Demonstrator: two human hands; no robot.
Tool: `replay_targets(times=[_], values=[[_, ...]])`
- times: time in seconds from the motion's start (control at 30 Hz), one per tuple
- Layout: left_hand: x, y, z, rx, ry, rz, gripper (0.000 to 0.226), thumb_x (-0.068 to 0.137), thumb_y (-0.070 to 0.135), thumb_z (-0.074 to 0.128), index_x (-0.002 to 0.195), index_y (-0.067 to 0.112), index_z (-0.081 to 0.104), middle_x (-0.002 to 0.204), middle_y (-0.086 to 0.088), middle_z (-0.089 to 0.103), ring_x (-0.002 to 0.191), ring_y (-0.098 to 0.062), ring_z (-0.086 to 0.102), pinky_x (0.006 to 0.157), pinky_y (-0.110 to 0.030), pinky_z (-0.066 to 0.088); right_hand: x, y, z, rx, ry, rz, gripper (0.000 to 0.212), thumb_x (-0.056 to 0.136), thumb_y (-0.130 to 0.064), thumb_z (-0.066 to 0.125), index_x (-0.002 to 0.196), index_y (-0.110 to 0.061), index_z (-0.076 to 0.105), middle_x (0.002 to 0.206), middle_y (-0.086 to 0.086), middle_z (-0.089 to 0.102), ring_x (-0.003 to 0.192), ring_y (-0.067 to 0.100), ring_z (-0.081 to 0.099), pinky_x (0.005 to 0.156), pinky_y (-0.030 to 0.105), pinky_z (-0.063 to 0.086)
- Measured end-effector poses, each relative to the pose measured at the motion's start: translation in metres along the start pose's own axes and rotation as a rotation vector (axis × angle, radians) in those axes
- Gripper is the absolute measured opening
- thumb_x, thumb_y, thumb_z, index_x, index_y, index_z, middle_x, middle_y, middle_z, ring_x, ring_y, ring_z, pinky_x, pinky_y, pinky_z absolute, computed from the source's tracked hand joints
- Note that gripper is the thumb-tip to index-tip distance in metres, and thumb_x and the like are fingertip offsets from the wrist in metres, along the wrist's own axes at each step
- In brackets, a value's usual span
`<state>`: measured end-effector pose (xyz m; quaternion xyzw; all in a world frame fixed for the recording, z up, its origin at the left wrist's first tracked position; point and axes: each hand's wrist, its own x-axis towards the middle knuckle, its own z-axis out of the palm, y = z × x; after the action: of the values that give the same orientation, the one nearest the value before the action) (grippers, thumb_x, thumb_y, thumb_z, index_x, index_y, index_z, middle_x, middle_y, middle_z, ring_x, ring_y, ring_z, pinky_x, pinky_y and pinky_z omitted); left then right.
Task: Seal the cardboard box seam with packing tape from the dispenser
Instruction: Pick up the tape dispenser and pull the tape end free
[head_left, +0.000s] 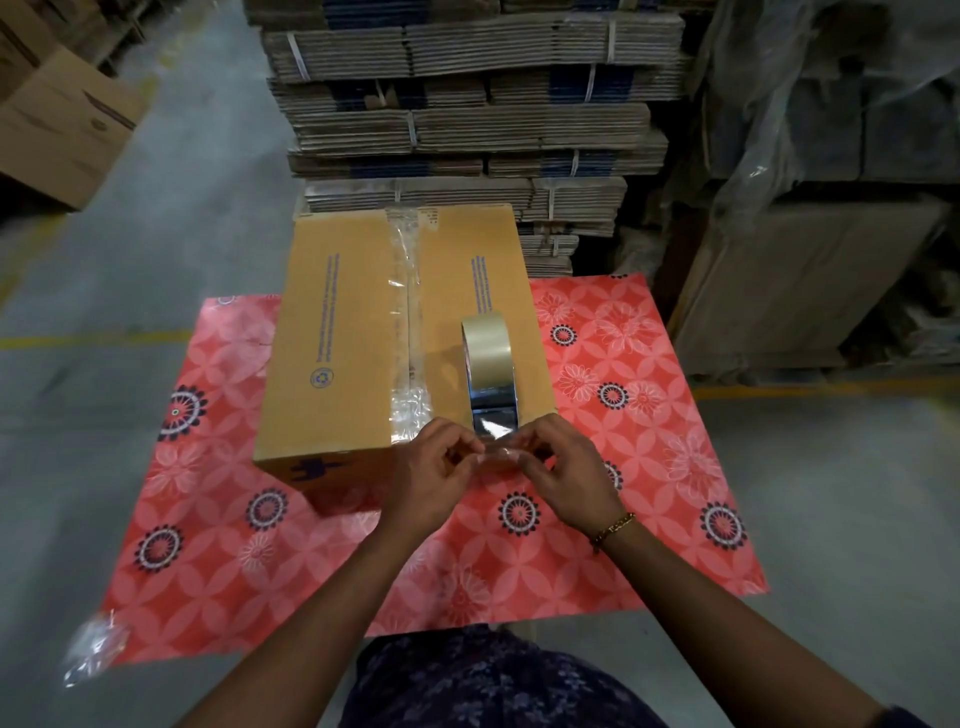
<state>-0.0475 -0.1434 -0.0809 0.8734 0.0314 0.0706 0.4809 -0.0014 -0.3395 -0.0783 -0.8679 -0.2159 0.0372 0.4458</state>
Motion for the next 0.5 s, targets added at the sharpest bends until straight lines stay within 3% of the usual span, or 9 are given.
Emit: replay_targets(times=[0.13, 0.27, 0.37, 0.5], values=[[0.0, -0.001, 0.0, -0.114, -0.033, -0.075, 0.009, 0.083, 0.009, 0.079, 0.085, 0.015, 0.073, 0.09, 0.003, 0.066, 0.078, -0.003, 0.061, 0.069, -0.01, 0.043, 0.004, 0.005, -0.005, 0.003, -0.04, 0.022, 0.005, 0.088, -0.021, 0.07, 0.092, -0.023, 0.067, 0.088, -0.007, 0.06, 0.079, 0.01, 0.059, 0.07, 0.037, 0.053], [-0.001, 0.0, 0.001, -0.26, -0.086, -0.179, 0.007, 0.085, 0.013, 0.08, 0.085, 0.014, 0.073, 0.084, 0.002, 0.071, 0.072, -0.001, 0.063, 0.068, -0.015, 0.049, 0.007, 0.006, -0.012, 0.065, -0.111, 0.09, 0.003, 0.088, -0.021, 0.071, 0.089, -0.023, 0.069, 0.086, -0.007, 0.066, 0.076, 0.009, 0.061, 0.069, 0.03, 0.053], [0.001, -0.001, 0.003, -0.35, -0.079, -0.282, 0.009, 0.085, 0.016, 0.08, 0.082, 0.017, 0.072, 0.074, 0.006, 0.07, 0.066, -0.005, 0.064, 0.059, -0.024, 0.054, 0.011, 0.006, -0.016, 0.178, -0.158, 0.179, 0.005, 0.087, -0.019, 0.072, 0.086, -0.024, 0.07, 0.078, -0.005, 0.071, 0.068, 0.004, 0.062, 0.065, 0.022, 0.05], [0.003, 0.004, 0.007, -0.452, -0.042, -0.395, 0.011, 0.086, 0.011, 0.078, 0.081, 0.009, 0.069, 0.079, -0.013, 0.07, 0.065, -0.02, 0.068, 0.052, -0.035, 0.058, 0.018, 0.002, -0.019, 0.273, -0.218, 0.29, 0.01, 0.088, -0.009, 0.072, 0.082, -0.017, 0.069, 0.064, -0.012, 0.065, 0.059, -0.001, 0.058, 0.054, 0.012, 0.043]])
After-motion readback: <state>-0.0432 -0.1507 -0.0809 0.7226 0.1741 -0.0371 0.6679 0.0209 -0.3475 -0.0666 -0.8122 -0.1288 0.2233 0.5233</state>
